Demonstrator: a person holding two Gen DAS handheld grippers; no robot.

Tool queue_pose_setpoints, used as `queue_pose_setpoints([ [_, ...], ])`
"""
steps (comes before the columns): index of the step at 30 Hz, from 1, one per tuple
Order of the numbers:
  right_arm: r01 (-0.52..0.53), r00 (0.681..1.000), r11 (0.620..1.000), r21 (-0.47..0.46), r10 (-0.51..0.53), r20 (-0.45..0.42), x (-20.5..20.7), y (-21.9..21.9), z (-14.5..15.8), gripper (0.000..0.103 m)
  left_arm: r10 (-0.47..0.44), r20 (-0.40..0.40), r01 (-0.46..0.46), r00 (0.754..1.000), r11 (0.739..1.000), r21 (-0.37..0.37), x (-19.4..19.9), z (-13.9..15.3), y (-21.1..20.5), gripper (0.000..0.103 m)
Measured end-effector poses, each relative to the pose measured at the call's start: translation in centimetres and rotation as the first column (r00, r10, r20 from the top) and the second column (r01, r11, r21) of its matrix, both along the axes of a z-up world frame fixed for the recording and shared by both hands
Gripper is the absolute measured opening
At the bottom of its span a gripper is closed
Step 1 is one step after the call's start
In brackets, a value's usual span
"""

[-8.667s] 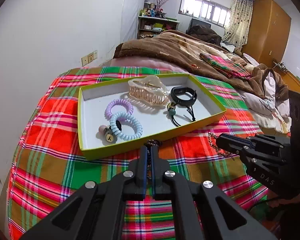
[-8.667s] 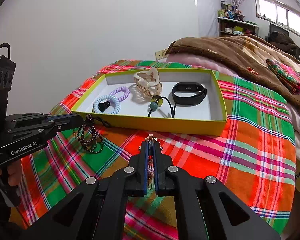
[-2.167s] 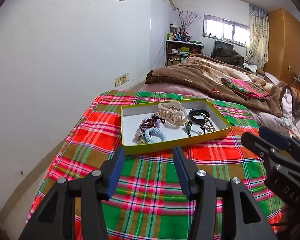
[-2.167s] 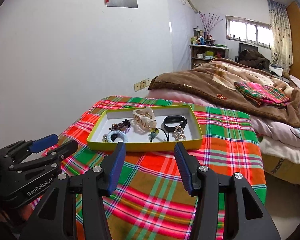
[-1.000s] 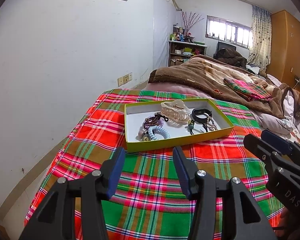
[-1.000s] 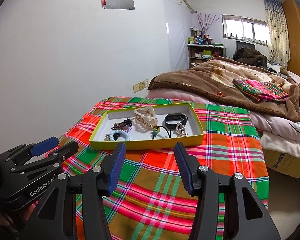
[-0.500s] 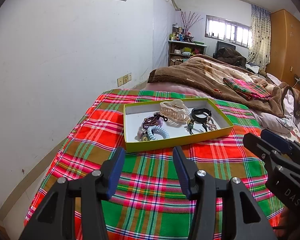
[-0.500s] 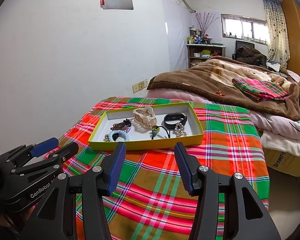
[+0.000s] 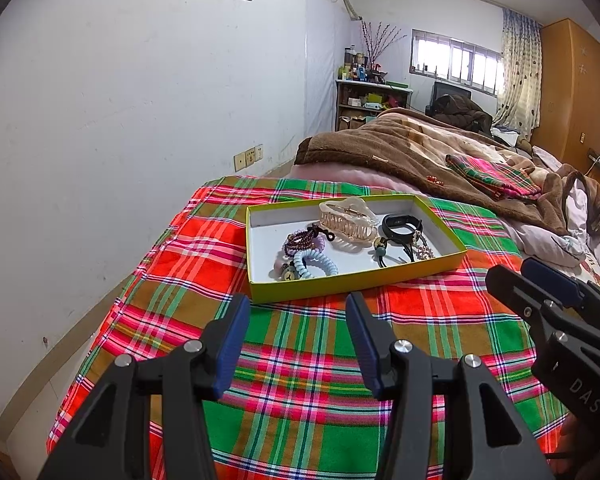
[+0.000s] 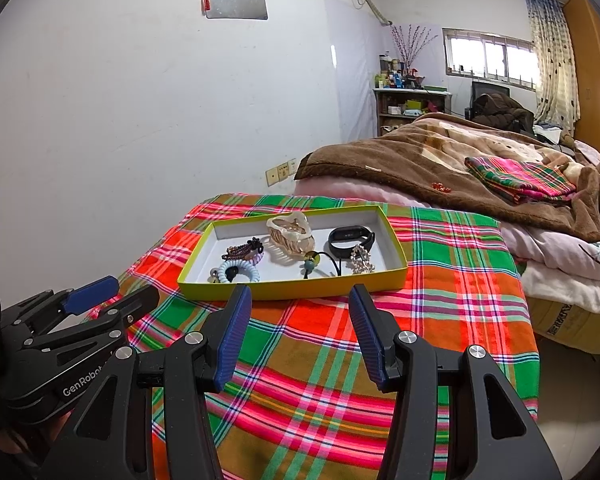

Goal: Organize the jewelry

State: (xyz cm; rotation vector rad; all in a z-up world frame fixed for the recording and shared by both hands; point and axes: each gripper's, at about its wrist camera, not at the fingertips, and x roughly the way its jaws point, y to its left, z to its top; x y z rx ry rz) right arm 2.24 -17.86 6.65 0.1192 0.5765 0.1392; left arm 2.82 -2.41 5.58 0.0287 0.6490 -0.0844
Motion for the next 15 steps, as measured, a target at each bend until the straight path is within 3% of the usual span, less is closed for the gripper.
queue_pose_setpoints([
  [15,-0.002,1.000,1.000,0.000,0.002,-0.002,-0.01,0.01,-0.12,0.051,0.000,0.003,0.000,1.000,1.000,-0.002,-0.26,-0.01,-0.01,0.052],
])
